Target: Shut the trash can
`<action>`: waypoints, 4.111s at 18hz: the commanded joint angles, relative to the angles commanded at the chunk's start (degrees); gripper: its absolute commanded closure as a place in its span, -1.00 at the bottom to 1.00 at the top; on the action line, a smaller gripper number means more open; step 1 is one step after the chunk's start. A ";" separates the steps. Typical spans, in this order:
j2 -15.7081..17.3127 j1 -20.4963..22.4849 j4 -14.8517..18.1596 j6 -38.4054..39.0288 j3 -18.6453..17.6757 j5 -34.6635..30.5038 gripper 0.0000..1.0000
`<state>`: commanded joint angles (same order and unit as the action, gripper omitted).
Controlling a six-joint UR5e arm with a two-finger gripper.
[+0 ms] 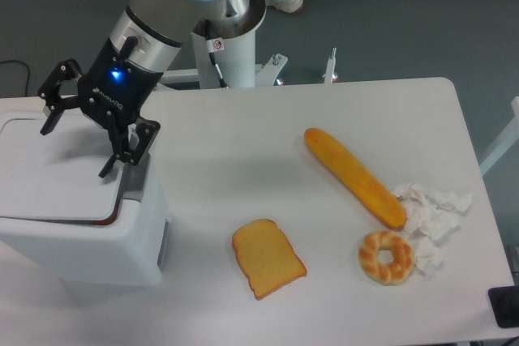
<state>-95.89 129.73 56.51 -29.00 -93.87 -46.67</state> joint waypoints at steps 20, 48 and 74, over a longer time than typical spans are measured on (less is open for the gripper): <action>-0.61 0.00 0.00 0.00 -0.09 0.00 -1.00; -0.97 0.52 -0.09 0.00 0.26 -0.35 -1.00; 0.97 18.71 0.00 -25.12 2.28 -14.77 -1.00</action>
<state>-94.92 148.43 56.51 -54.12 -91.58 -61.44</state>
